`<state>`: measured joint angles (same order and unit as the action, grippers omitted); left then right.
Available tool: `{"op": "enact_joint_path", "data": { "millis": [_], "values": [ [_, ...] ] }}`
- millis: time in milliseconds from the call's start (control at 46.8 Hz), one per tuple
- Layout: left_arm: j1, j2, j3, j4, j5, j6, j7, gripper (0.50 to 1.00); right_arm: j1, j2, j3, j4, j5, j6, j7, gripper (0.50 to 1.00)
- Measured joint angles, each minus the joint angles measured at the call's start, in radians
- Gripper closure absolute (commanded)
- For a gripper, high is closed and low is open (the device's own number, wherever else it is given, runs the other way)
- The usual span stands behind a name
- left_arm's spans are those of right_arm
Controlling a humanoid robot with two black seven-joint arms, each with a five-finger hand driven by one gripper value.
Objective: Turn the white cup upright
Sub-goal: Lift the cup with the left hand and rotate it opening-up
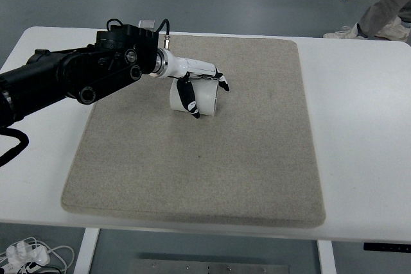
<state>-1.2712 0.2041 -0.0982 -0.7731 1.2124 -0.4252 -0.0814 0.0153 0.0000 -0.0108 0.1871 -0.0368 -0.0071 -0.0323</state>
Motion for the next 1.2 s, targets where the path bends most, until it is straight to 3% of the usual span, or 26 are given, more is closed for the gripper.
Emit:
{"op": "enact_joint_path", "data": {
  "millis": [64,214,534,748,1197],
  "values": [
    [-0.001,0.0,0.001,-0.001,-0.001,0.004,0.0,0.926,0.0,0.0,0.0,0.0,0.0,0.0,0.0,0.548],
    [-0.009,0.003,-0.01,-0.001,-0.015,0.003,-0.003,1.0,0.0,0.0,0.0,0.0,0.0,0.0,0.0,0.548],
    [-0.018,0.014,-0.129,0.056,-0.092,-0.019,-0.017,1.0,0.0,0.0,0.0,0.0,0.0,0.0,0.0,0.548],
    [-0.018,0.016,-0.158,0.139,-0.336,-0.06,-0.036,1.0,0.0,0.0,0.0,0.0,0.0,0.0,0.0,0.548],
    [0.062,0.014,-0.166,0.248,-0.744,-0.142,-0.243,1.0,0.0,0.0,0.0,0.0,0.0,0.0,0.0,0.548]
  ]
}}
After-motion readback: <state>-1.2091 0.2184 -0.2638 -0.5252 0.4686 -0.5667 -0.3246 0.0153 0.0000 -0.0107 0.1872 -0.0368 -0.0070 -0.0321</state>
